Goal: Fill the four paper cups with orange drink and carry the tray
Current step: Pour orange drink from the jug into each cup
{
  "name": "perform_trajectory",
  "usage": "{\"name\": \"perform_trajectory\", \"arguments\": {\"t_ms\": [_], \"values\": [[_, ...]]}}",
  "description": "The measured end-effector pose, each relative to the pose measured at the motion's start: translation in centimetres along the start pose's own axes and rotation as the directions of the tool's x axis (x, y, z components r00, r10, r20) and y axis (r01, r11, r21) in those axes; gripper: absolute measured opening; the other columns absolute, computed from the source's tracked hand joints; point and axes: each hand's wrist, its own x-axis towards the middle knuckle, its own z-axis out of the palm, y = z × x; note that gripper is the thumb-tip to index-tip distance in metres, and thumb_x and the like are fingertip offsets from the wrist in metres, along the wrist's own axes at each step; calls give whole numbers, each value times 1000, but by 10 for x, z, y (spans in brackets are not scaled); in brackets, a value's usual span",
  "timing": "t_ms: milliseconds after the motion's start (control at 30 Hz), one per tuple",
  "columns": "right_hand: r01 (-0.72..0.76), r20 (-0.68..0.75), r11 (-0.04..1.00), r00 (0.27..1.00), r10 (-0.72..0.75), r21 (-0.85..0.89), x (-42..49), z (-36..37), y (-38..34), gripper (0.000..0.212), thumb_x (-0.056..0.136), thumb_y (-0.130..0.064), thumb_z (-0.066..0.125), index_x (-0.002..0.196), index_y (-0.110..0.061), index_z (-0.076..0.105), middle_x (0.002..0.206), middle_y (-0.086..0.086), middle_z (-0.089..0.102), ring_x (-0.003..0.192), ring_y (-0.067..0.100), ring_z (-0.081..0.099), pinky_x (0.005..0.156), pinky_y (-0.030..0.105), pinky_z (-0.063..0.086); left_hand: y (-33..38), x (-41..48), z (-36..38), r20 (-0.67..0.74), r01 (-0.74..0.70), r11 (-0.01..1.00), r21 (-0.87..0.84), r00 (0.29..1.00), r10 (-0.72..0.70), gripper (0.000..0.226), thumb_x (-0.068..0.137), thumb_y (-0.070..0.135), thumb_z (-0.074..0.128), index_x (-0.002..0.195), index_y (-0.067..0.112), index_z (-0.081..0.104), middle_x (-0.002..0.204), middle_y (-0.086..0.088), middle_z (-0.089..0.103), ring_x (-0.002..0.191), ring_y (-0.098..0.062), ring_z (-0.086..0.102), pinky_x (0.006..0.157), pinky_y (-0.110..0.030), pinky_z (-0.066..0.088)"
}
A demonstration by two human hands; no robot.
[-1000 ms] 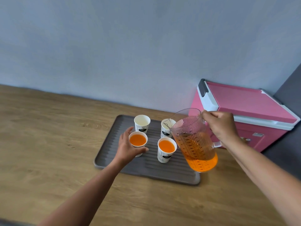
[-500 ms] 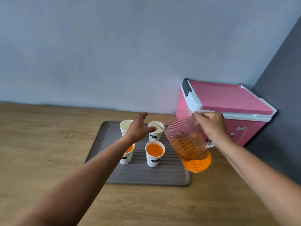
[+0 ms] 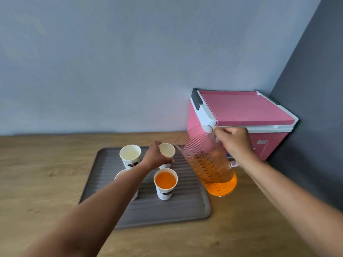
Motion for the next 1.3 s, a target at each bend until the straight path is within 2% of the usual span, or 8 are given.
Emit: {"name": "perform_trajectory", "arguments": {"t_ms": [167, 400, 633, 800, 933, 1067, 1167, 1300], "values": [[15, 22, 999, 1000, -14, -40, 6, -5, 0, 42, 88, -33, 65, 69, 4, 70, 55, 11, 47, 53, 18, 42, 55, 31, 31, 13, -4, -8, -89, -110, 992, -63, 991, 104, 84, 67, 27, 85, 135, 19, 35, 129, -7, 55, 113, -25, 54, 91, -36, 48], [68, 42, 996, 997, -65, -62, 15, -18, -23, 36, 88, -29, 66, 62, -5, 72, 38, -10, 40, 38, 7, 31, 50, 24, 28, 46, -36, -42, -175, -275, 955, -107, 951, 254, 80, 67, 27, 85, 133, 26, 40, 129, -1, 50, 106, -14, 49, 85, -27, 41], [227, 93, 967, 972, -217, -117, 30, -28, -49, 45, 88, -31, 65, 60, 4, 67, 43, -1, 43, 46, 15, 38, 59, 29, 36, 61, -70, -61, -229, -288, 945, -155, 941, 249, 82, 62, 26, 88, 131, 28, 45, 125, 0, 48, 103, -12, 49, 85, -24, 39], [285, 198, 951, 945, -259, -117, 37, -29, -68, 37, 87, -29, 68, 51, -21, 72, 43, -8, 58, 45, 5, 47, 60, 28, 37, 61, -90, -65, -258, -299, 935, -190, 934, 247, 81, 59, 28, 90, 127, 32, 46, 119, 4, 49, 97, -5, 50, 78, -17, 40], [355, 247, 912, 921, -303, -204, 41, -25, -75, 37, 86, -33, 66, 74, 0, 76, 60, 17, 66, 53, 25, 54, 61, 29, 38, 57, -97, -63, -261, -285, 939, -193, 938, 231, 81, 58, 32, 90, 125, 34, 45, 122, 4, 51, 103, -12, 52, 83, -24, 44], [377, 302, 894, 905, -300, -241, 41, -19, -79, 41, 85, -34, 67, 56, -5, 69, 49, 2, 63, 49, 12, 49, 57, 27, 38, 51, -103, -58, -284, -270, 946, -178, 935, 214, 79, 59, 31, 90, 126, 31, 47, 122, 5, 51, 102, -11, 51, 80, -23, 41], [398, 329, 872, 895, -302, -285, 41, -16, -81, 48, 86, -33, 66, 45, -10, 54, 34, -10, 42, 37, 3, 36, 54, 27, 33, 48, -106, -55, -295, -261, 945, -199, 935, 196, 79, 58, 31, 90, 126, 30, 49, 125, 4, 53, 108, -15, 54, 84, -28, 47], [429, 375, 854, 874, -310, -293, 37, -14, -87, 50, 89, -31, 65, 42, -17, 54, 33, -15, 47, 34, -1, 43, 53, 26, 33, 45, -105, -51, -300, -244, 945, -218, 938, 173, 78, 59, 32, 90, 125, 28, 50, 125, 2, 53, 110, -16, 54, 85, -28, 47]]}}
